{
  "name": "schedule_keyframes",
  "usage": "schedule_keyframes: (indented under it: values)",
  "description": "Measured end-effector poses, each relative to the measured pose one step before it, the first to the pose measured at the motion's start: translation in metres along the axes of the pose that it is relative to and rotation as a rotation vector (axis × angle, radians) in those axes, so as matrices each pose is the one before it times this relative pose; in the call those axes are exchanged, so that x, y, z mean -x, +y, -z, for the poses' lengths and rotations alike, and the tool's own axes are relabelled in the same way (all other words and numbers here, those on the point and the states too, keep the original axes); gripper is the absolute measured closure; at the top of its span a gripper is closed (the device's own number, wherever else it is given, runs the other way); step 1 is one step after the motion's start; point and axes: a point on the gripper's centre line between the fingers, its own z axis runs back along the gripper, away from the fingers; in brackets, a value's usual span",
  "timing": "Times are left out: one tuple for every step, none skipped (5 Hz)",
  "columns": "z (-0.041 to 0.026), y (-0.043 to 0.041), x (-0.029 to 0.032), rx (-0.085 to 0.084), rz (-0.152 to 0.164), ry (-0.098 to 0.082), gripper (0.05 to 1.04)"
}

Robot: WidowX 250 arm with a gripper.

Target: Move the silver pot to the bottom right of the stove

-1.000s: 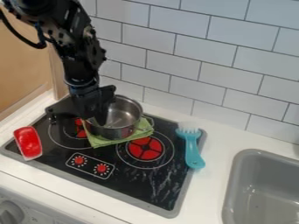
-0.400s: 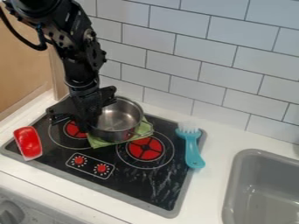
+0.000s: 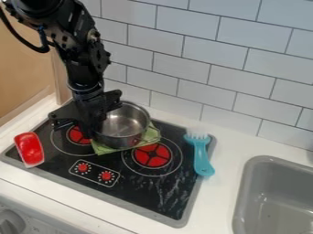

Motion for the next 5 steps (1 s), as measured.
schedule_keyframes:
  values:
    - [-0.00395, 0.00217, 0.00059, 0.0087, 0.0438, -0.0221, 1.021]
    - [-0.01358, 0.00485, 0.00091, -0.043, 0.0077, 0.0079, 1.025]
    - [-0.02501, 0.00843, 0.00384, -0.0732, -0.0019, 0.0443, 1.031]
    - [-0.01062, 0.00076, -0.00717, -0.0213, 0.0237, 0.0079, 1.031]
    - [-0.00559, -0.00324, -0.01034, -0.0202, 0.0212, -0.0099, 1.031]
